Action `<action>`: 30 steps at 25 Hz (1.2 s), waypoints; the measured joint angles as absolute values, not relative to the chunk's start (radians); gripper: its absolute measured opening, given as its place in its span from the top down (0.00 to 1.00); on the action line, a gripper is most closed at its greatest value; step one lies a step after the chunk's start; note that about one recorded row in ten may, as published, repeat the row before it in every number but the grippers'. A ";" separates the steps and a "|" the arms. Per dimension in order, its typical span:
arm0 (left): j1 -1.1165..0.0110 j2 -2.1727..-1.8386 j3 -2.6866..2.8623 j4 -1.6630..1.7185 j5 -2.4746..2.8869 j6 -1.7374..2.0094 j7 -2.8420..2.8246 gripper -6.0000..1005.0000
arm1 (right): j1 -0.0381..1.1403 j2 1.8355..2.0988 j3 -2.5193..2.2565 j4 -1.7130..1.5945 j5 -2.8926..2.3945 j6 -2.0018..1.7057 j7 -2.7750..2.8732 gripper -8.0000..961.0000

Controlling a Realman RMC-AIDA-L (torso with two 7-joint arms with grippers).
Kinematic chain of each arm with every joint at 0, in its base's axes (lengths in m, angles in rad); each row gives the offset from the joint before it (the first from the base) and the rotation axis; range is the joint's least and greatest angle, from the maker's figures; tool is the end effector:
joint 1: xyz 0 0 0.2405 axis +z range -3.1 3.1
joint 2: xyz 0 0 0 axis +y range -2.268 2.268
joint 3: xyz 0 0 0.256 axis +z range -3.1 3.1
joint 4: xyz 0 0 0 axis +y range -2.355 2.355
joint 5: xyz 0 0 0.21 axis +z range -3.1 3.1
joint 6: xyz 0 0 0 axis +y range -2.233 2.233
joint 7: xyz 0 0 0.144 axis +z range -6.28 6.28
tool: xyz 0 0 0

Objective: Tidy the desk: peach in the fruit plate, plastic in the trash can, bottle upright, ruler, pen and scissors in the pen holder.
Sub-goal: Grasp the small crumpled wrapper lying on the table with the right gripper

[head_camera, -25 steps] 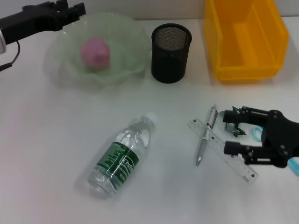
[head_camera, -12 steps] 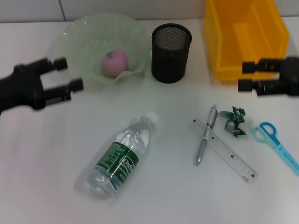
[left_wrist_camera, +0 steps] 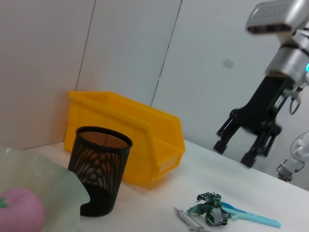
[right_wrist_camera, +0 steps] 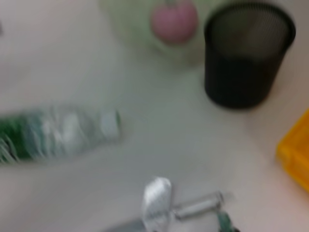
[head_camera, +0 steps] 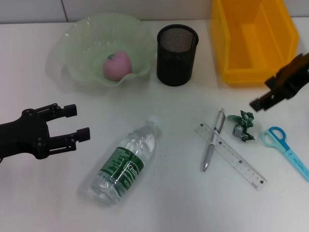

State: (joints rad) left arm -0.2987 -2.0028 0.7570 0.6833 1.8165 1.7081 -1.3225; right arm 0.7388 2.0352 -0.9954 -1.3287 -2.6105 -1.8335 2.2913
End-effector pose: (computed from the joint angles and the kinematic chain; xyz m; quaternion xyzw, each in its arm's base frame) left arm -0.3099 0.2677 0.0376 -0.9193 -0.2330 -0.2831 0.1429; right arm 0.1747 0.3685 0.0699 -0.9339 0.2971 -0.1451 0.1361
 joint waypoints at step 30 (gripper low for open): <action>-0.330 -2.008 0.758 0.623 1.847 1.680 -1.310 0.21 | 0.751 2.087 -1.316 -1.028 -2.714 -1.459 2.458 0.17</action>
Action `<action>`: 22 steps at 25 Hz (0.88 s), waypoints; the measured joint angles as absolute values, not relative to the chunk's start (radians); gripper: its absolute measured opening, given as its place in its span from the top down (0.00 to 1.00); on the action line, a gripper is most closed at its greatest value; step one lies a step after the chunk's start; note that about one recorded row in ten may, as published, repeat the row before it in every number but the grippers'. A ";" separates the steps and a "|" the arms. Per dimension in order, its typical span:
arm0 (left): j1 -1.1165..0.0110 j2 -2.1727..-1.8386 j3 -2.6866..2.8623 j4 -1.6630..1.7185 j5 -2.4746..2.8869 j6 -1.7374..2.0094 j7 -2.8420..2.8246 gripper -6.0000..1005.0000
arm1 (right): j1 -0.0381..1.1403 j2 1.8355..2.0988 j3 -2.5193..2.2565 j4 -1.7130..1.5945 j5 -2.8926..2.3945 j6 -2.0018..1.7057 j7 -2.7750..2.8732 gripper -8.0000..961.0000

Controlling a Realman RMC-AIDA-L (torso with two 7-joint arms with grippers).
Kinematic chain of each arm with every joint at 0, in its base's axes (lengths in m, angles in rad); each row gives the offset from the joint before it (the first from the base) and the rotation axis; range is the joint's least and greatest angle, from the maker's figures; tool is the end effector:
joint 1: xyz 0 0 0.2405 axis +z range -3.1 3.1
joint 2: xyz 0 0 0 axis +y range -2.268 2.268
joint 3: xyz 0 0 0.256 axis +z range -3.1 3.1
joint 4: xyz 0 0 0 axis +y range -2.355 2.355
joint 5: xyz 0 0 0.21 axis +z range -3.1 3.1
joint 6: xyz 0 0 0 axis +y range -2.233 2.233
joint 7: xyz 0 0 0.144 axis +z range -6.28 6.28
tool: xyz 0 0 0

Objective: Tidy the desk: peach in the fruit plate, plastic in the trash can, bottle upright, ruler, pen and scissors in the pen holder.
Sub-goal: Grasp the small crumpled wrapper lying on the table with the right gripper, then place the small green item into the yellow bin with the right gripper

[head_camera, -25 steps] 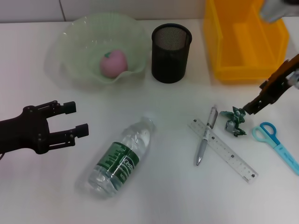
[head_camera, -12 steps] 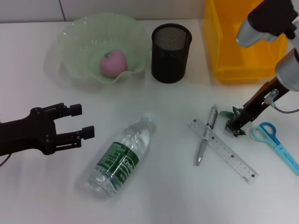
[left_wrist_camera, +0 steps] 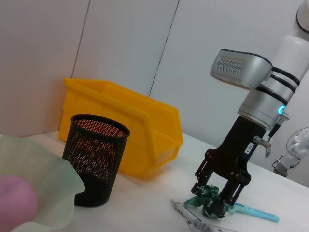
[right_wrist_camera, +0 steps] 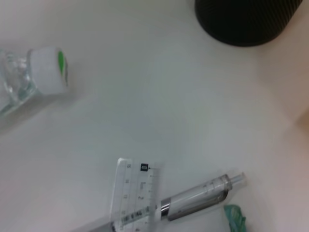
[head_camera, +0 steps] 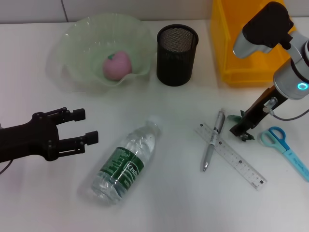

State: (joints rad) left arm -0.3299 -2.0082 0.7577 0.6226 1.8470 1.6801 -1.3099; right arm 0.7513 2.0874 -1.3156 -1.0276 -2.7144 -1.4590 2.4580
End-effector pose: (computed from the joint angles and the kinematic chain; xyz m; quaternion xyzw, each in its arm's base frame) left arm -0.3094 0.2710 0.0235 -0.9198 -0.2444 -0.2782 0.1297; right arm 0.2050 0.3790 -0.0209 -0.9049 0.3171 -0.2344 0.1599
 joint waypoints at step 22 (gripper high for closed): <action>-0.329 -2.009 0.752 0.623 1.847 1.679 -1.310 0.22 | 0.732 2.085 -1.327 -1.071 -2.698 -1.468 2.453 0.84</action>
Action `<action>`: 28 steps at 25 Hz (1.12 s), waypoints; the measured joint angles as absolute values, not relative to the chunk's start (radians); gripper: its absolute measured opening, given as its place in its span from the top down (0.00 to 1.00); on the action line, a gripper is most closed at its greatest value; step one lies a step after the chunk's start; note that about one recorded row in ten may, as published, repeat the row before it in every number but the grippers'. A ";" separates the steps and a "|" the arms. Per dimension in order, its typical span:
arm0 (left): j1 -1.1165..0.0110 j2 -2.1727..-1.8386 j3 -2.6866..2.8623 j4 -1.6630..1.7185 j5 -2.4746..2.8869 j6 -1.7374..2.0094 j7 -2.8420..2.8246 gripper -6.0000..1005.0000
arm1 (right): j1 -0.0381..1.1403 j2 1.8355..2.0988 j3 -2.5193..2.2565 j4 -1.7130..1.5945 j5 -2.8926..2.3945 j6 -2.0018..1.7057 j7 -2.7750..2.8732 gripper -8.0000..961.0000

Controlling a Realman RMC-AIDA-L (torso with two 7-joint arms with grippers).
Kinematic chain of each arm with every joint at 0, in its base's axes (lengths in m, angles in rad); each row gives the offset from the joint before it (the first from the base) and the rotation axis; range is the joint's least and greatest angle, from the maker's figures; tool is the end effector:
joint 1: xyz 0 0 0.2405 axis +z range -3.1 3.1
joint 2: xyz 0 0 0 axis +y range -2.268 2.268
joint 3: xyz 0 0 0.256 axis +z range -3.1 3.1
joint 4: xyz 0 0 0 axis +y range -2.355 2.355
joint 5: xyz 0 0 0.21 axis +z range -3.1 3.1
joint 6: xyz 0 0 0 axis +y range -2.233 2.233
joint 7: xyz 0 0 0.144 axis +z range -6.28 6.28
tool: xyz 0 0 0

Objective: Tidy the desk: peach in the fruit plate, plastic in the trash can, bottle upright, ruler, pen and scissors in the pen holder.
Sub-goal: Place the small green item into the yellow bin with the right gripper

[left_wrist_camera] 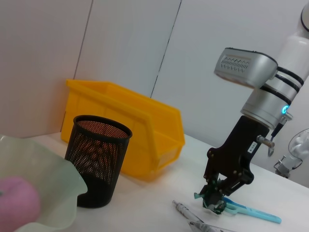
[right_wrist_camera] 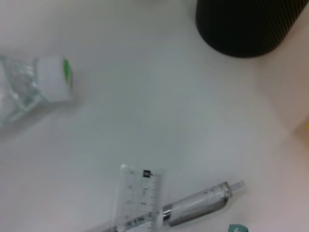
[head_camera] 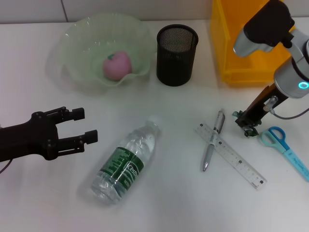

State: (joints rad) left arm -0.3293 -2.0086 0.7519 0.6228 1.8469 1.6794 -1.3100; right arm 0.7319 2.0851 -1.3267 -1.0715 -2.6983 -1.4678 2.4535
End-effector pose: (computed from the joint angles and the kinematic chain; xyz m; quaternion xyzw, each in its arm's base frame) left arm -0.3098 0.2712 0.0242 -0.9188 -0.2454 -0.2794 0.1325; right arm 0.2015 0.3776 -0.0177 -0.9092 0.3090 -0.2267 0.1627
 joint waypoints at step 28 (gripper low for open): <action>-0.342 -2.006 0.749 0.623 1.847 1.685 -1.321 0.23 | 0.685 2.056 -0.909 -1.114 -2.403 -1.119 2.319 0.84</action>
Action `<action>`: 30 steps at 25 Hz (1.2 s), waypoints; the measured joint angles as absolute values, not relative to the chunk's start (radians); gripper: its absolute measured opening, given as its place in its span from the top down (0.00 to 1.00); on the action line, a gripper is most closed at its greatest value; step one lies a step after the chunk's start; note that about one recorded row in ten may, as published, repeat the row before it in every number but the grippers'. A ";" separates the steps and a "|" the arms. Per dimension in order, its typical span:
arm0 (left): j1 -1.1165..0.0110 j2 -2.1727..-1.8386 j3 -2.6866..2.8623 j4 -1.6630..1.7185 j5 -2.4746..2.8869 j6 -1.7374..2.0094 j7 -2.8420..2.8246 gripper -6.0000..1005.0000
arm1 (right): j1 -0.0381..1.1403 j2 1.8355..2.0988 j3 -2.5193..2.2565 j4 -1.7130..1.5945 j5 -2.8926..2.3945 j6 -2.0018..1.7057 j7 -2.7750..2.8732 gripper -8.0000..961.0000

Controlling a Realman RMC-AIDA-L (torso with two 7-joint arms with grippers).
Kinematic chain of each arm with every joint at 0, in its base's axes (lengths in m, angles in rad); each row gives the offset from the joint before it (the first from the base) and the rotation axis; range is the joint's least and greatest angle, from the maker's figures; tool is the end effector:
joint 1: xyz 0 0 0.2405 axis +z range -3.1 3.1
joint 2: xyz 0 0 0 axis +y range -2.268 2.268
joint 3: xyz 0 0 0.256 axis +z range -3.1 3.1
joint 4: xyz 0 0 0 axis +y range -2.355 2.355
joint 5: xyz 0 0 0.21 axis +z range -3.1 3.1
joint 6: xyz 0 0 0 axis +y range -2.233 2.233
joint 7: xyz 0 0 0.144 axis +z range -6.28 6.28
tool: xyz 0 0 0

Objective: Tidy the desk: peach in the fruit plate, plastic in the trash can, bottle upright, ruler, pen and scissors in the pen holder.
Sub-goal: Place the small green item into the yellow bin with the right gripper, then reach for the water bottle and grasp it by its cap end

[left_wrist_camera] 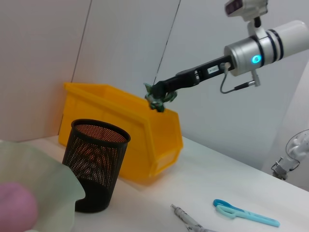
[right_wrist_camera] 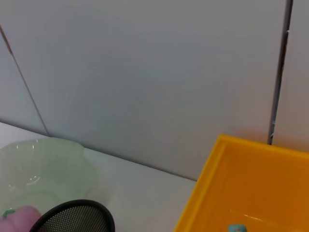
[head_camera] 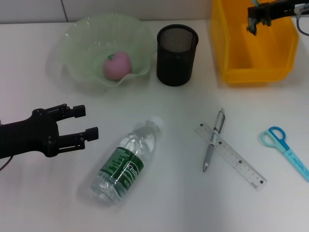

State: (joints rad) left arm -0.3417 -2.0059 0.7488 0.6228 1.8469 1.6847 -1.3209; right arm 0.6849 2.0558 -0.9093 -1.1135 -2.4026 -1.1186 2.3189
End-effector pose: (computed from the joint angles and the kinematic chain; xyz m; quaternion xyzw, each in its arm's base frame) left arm -0.3066 0.2748 0.0257 -0.9190 -0.2439 -0.2818 0.1290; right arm 0.2019 0.4405 0.0741 -0.8590 0.3618 0.0867 0.3518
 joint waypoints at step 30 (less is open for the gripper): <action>-0.495 -2.060 0.771 0.932 2.093 1.699 -1.969 0.24 | 0.362 2.033 -0.791 -0.998 -1.905 -1.762 1.654 0.22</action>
State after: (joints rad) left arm -0.4953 -2.0605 0.7711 0.9323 2.0933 1.6993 -1.9694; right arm 0.3619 2.0334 -0.7907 -0.9977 -1.9053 -1.7616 1.6536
